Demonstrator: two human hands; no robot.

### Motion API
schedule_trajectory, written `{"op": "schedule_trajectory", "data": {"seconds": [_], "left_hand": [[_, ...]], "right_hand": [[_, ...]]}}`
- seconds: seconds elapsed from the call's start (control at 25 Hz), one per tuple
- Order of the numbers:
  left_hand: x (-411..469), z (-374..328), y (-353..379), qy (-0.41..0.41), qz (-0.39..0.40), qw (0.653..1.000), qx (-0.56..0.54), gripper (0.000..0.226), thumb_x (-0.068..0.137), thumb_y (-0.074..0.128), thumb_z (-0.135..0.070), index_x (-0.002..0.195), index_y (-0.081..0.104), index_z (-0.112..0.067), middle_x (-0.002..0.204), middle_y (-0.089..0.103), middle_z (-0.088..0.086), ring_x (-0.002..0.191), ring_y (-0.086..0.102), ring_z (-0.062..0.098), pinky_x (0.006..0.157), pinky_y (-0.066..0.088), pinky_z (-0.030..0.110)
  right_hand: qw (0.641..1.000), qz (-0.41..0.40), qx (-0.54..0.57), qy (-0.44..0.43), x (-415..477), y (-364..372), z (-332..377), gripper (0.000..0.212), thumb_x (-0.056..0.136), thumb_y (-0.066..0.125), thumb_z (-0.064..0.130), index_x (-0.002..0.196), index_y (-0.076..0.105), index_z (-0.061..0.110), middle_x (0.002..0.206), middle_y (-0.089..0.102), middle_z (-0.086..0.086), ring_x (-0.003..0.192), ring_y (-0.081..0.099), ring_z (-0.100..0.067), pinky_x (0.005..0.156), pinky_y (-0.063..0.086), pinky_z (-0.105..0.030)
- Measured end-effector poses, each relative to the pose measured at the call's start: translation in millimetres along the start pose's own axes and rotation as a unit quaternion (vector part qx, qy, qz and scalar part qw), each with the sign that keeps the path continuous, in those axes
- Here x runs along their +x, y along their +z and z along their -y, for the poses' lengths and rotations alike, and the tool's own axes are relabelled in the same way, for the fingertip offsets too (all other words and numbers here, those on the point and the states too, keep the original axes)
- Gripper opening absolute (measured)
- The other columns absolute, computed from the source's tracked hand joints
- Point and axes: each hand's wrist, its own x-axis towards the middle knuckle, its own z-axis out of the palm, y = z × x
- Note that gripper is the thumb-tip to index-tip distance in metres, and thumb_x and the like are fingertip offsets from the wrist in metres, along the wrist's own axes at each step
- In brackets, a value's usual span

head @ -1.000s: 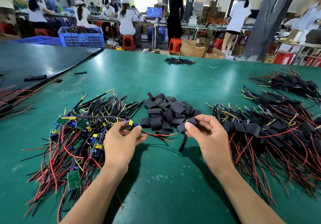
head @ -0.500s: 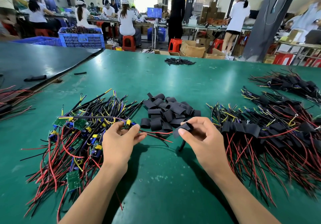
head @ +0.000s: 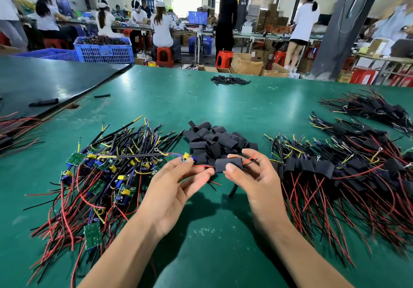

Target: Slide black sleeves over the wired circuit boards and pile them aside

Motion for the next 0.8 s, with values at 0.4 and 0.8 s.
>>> {"op": "schedule_trajectory", "data": {"seconds": [0.4,0.8], "left_hand": [[-3,5,-2,-0.029,0.058,0.993,0.1,0.031,0.069,0.078,-0.029,0.098,0.075,-0.017,0.091,0.072,0.01,0.069,0.068,0.018,0.066,0.058,0.026],[-1,11,-3,-0.039,0.042,0.995,0.086,0.022,0.079,0.071,-0.025,0.097,0.072,-0.013,0.089,0.075,0.006,0.06,0.065,0.011,0.058,0.055,0.021]], "right_hand": [[0.992,0.008,0.115,0.061,-2,8,4,0.06,0.061,0.082,0.017,0.117,0.06,0.012,0.089,0.076,-0.003,0.085,0.073,-0.022,0.073,0.058,-0.026],[0.979,0.014,0.173,0.109,-7,13,8,0.064,0.063,0.083,0.013,0.121,0.057,0.008,0.098,0.076,-0.014,0.081,0.074,-0.024,0.073,0.058,-0.026]]}}
